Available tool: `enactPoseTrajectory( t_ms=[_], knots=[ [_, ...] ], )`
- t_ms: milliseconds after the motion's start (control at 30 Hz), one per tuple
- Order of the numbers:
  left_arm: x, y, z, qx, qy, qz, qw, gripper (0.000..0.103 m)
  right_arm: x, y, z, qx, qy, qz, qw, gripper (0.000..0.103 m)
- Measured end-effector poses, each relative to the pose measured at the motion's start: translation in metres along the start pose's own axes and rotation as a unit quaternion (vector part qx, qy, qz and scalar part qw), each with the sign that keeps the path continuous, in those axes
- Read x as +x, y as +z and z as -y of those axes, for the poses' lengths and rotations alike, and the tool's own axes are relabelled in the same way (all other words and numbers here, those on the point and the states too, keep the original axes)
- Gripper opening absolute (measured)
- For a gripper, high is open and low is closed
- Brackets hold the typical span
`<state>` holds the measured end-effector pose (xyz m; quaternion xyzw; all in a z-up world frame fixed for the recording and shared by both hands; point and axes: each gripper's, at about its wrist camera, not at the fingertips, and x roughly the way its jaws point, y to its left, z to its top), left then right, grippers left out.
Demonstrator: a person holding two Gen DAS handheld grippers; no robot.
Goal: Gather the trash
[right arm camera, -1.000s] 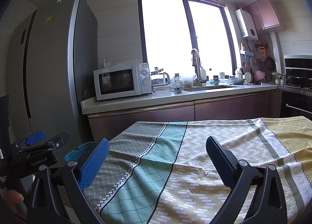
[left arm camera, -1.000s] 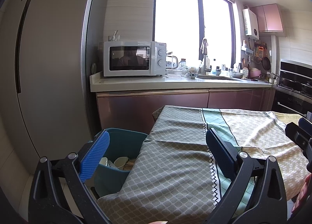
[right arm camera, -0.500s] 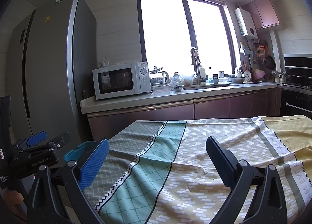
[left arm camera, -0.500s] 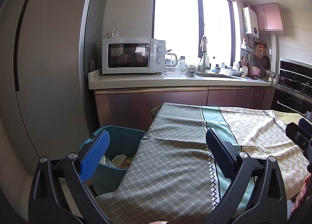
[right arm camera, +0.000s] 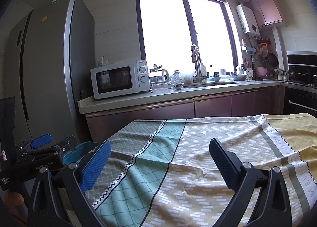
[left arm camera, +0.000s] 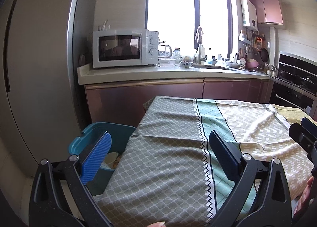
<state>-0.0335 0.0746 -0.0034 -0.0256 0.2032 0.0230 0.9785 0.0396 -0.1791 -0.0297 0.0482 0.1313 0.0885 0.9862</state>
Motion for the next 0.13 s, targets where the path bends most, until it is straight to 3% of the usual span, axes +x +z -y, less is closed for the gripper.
enactPoseTrajectory(
  t_ms=[133],
  knots=[
    [0.044,0.003,0.009,0.000,-0.014,-0.065,0.9978,0.097,0.014,-0.001,0.025,0.018,-0.005,-0.035,0.999,0.096]
  ],
)
